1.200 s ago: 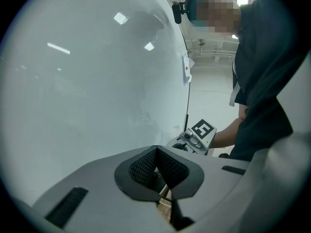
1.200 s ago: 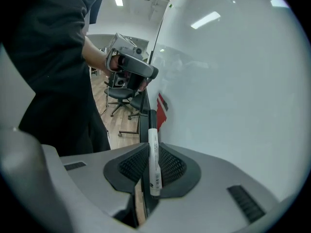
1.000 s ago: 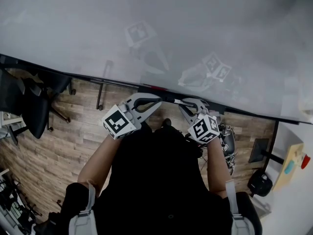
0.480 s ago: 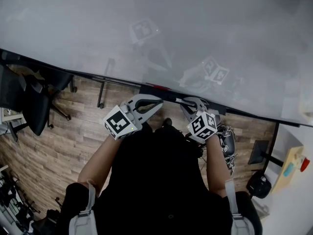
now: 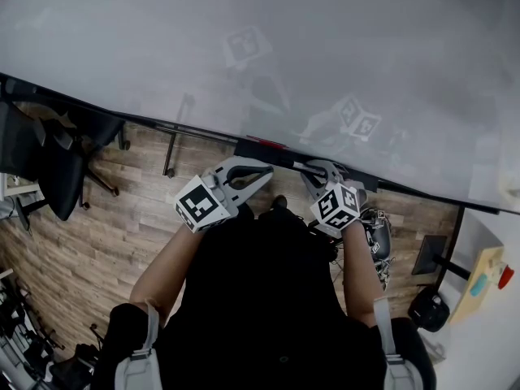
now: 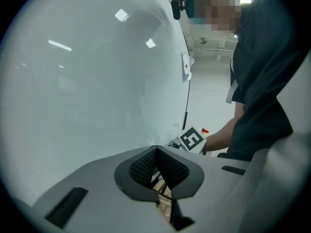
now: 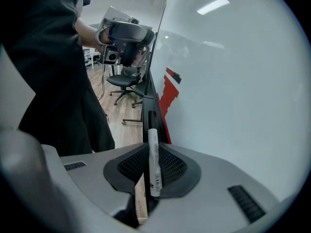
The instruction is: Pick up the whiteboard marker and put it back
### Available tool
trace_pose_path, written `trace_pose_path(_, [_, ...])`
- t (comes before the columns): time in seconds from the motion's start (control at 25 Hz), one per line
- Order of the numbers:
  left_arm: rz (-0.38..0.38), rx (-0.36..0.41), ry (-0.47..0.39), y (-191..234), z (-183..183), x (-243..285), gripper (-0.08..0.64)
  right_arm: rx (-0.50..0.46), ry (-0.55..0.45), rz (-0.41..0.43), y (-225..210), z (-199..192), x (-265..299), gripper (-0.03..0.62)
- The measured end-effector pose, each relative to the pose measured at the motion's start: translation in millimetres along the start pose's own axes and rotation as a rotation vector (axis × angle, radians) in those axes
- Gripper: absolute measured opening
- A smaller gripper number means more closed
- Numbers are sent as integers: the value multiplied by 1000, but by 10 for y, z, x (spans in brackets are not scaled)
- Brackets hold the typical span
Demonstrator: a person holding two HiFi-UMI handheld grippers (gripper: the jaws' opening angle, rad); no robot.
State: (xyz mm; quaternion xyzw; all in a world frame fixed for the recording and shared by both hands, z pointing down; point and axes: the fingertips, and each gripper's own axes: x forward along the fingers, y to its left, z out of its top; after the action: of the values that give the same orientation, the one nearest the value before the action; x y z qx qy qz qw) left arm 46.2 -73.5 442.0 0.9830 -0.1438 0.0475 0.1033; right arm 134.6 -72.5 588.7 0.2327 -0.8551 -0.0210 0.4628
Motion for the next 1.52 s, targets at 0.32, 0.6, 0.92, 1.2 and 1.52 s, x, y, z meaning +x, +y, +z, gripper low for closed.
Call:
trace_pose_path(0.32, [2,-4,0,-17,-14,-2,12,6,-2,17,31,-7,33,71])
trace_pose_path(0.6, [4,-6,5,-19,-33,-16,12,16,-2,29,49,-30,59,71])
trace_pose_path(0.92, [2,-3,13,-37,-31,-28,12,45,-2,26,27,-51,88,71])
trace_pose_path(1.2, [8,-3,13,-41,-42,-41,12,42,3,28,39,-65,113,71])
trace_pose_path(1.52, [8,-16,10,-68,-66,-24,12,44,-5,29,34,-58,123,71])
